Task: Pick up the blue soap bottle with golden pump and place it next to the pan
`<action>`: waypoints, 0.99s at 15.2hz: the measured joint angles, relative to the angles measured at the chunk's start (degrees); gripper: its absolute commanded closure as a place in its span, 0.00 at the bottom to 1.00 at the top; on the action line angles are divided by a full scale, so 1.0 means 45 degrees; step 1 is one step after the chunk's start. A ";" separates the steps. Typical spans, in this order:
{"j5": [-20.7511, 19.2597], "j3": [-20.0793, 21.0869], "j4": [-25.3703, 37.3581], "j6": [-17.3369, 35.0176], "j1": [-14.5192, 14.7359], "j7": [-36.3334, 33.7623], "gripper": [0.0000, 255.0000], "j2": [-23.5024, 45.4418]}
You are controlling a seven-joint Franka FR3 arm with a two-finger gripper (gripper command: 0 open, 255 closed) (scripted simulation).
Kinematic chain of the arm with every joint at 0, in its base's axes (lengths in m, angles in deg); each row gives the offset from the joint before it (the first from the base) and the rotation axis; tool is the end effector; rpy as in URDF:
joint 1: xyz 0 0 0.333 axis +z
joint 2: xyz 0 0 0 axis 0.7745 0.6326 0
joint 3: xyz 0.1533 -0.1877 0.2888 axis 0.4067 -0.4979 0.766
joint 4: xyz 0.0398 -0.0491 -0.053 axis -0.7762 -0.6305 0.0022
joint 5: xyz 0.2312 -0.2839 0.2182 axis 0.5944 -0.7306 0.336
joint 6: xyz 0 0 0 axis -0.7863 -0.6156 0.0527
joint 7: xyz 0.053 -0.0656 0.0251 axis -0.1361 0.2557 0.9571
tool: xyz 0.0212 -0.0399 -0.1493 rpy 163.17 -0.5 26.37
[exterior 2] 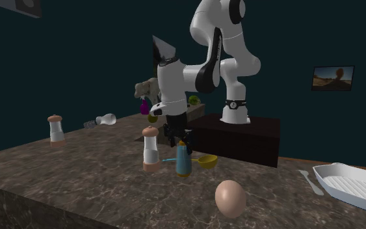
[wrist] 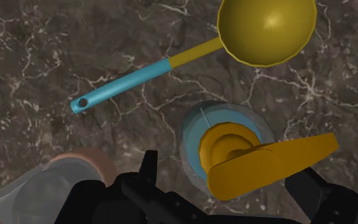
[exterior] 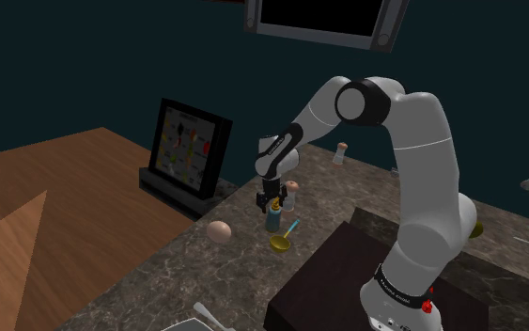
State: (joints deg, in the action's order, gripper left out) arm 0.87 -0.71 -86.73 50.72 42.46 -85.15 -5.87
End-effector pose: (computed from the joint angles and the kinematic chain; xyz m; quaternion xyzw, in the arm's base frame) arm 0.5942 -0.0983 0.0998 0.9847 -0.1267 -0.1186 0.0138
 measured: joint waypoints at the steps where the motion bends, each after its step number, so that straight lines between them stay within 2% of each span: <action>1: 0.0000 0.0000 -0.0001 0.0003 0.0000 0.0000 0.00 0.0001; 2: 0.0000 0.0000 -0.0002 0.0003 0.0000 0.0000 1.00 0.0001; 15: 0.0004 0.0006 -0.0068 -0.0249 0.0012 -0.0005 1.00 -0.0319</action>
State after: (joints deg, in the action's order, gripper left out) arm 0.89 -0.69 -87.03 49.60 42.51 -85.17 -7.30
